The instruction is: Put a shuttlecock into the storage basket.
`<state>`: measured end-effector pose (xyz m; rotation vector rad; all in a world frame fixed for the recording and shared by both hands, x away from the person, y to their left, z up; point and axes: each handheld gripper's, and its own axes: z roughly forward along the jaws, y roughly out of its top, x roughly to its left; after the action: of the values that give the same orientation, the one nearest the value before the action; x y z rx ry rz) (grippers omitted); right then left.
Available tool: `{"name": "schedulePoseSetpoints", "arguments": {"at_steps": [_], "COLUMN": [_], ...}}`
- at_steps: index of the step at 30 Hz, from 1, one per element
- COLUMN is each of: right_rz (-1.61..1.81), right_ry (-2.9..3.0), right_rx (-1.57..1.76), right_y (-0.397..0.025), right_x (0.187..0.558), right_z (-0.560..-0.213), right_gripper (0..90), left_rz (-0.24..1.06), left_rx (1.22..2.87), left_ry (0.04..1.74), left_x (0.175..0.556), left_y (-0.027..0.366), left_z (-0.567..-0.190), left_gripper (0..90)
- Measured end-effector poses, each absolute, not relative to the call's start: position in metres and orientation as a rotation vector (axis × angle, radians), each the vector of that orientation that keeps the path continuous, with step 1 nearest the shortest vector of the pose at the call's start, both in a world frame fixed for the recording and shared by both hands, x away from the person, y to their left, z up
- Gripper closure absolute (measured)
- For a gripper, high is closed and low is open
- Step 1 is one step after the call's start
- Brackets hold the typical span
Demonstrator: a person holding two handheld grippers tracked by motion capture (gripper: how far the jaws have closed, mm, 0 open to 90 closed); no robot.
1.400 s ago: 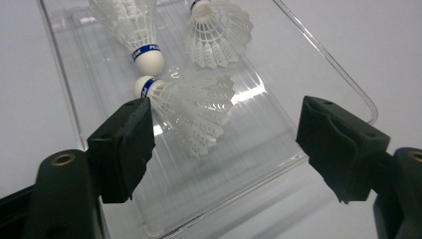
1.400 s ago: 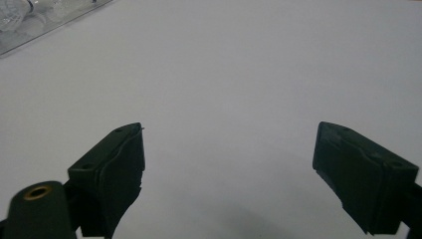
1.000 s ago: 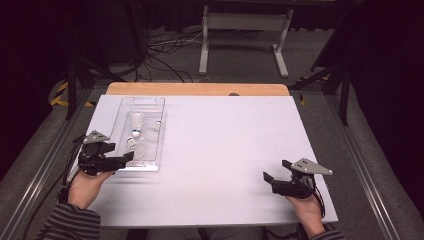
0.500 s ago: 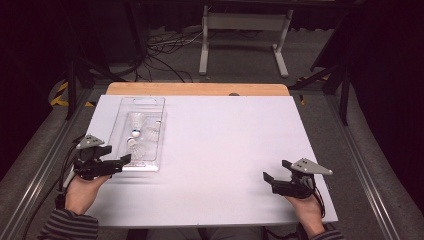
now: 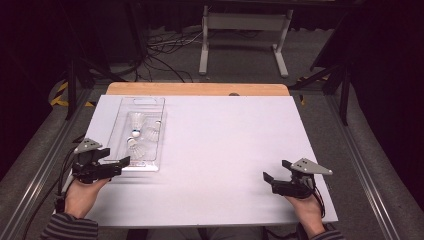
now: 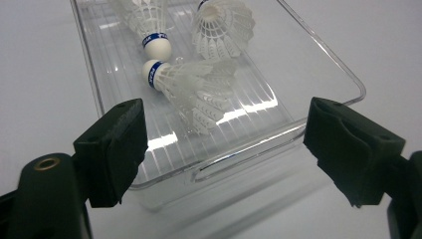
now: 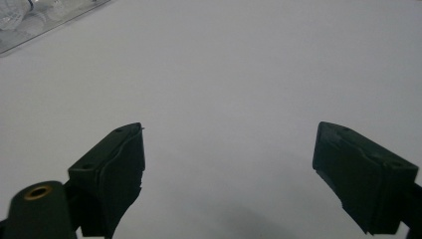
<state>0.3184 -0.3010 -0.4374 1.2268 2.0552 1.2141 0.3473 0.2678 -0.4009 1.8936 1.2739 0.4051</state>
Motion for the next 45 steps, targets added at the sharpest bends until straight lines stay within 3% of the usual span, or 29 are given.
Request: {"name": "schedulePoseSetpoints", "arguments": {"at_steps": [45], "right_rz": [1.213], "right_ry": [2.053], "right_rx": [1.228], "right_y": [-0.301], "right_x": [0.318], "right_z": [-0.437], "right_gripper": [13.9], "left_rz": [0.492], "left_rx": [1.777], "left_ry": [1.223], "left_x": [0.319], "left_y": [0.277], "left_z": [-0.413], "left_gripper": [16.1]}}
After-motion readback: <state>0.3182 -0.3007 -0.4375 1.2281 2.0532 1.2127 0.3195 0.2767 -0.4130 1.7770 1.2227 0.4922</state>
